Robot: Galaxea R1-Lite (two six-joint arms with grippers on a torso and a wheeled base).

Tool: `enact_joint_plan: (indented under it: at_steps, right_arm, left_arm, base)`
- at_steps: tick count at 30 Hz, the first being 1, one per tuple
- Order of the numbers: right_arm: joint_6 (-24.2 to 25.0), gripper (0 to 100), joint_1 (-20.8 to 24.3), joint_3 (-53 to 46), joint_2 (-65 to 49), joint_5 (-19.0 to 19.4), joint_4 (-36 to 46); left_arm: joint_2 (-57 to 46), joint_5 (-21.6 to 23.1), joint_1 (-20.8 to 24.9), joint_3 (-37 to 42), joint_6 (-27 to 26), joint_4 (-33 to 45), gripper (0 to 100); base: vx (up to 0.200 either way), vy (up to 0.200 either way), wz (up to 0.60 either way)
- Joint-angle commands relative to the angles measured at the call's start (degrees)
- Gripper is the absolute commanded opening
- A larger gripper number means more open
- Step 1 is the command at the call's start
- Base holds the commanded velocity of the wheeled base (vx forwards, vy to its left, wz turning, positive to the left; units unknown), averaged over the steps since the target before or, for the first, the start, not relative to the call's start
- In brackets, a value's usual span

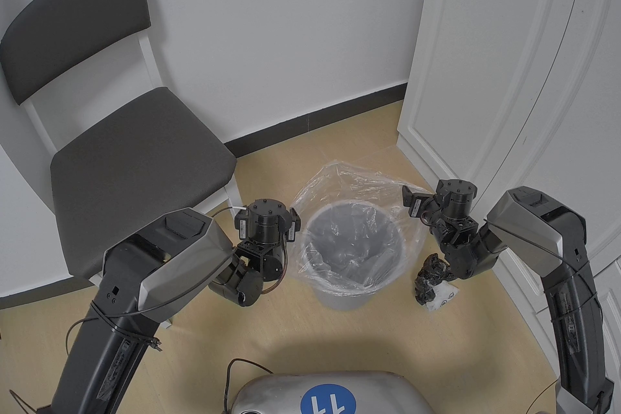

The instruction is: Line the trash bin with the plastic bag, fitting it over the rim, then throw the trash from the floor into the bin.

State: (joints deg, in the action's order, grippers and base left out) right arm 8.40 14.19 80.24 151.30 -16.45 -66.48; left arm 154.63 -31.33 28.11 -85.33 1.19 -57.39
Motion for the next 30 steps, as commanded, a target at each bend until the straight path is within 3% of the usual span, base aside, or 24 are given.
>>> enact_joint_plan:
  at_steps: [1, 20, 26, 30]
  right_arm:
    - [1.97, 100, 0.22, 3.78, 3.92, 0.01, -0.59]
    - [3.38, 100, -1.18, 8.71, 7.96, 0.1, 0.47]
    - [3.38, 100, -1.62, 9.41, 9.02, 0.1, 0.82]
    - [3.29, 100, -1.71, 8.97, 8.75, 0.1, 0.82]
  left_arm:
    - [3.75, -1.19, -0.87, -5.02, 0.04, 0.53, 100]
    - [6.04, -2.77, -1.74, -8.36, -0.05, 1.93, 100]
    - [5.42, -3.12, -1.66, -6.51, -0.05, 2.9, 100]
    - [1.73, -3.21, -1.04, -0.71, -0.05, 2.37, 100]
  base:
    - [0.0, 0.0, 0.0]
    - [0.0, 0.0, 0.0]
    - [0.0, 0.0, 0.0]
    - [0.0, 0.0, 0.0]
